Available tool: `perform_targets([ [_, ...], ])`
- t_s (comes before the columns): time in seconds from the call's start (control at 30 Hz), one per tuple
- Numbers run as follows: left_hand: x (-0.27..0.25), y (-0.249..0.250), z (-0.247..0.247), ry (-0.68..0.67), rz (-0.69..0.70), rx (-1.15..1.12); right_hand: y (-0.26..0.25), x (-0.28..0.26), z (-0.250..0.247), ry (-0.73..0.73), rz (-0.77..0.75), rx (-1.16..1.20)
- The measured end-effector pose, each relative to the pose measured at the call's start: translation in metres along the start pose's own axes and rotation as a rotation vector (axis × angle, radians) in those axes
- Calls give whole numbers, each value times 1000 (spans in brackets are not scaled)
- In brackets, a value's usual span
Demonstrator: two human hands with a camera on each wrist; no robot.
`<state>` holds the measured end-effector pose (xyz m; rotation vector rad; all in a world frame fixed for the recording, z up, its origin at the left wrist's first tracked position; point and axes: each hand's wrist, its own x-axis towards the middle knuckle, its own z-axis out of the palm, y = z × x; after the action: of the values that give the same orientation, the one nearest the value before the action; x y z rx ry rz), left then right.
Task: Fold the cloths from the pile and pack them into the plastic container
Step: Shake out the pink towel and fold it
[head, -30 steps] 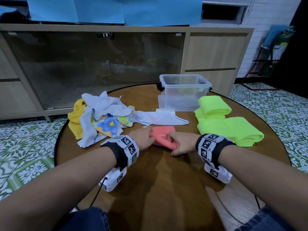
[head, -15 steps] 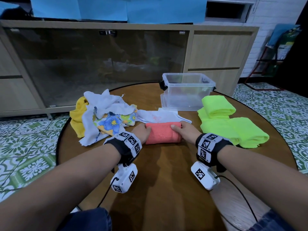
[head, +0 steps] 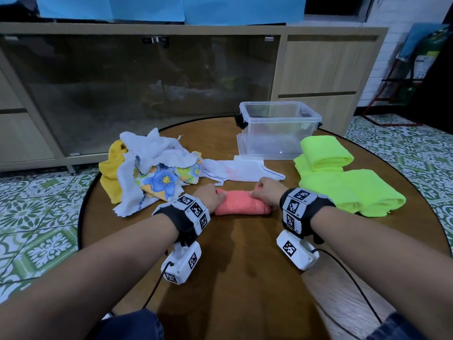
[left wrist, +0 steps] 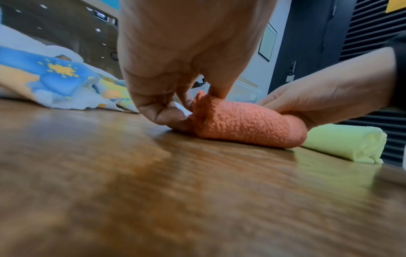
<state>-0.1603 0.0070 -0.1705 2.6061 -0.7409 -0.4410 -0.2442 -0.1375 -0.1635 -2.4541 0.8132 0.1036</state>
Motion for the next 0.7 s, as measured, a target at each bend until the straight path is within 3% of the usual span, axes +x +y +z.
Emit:
perform_targets([
  [0.07, -2, -4, -3, -26, 18, -88, -4, -6, -3, -62, -5, -79],
  [0.17, -7, -6, -5, -128, 36, 14, -7, -16, -8, -108, -16, -226],
  [0.3, -18, 1, -3, -113, 117, 44, -11, -26, -9, -96, -136, -347],
  [0.43, -20, 5, -4, 5, 243, -200, -15, -38, -20, -225, -247, -9],
  [0.5, -20, 8, -8, 44, 292, -324, -13, -39, -25, -269, -234, 37],
  [0.7, -17, 16, -8, 238, 272, -551, -3, -34, -15, -228, -245, 183],
])
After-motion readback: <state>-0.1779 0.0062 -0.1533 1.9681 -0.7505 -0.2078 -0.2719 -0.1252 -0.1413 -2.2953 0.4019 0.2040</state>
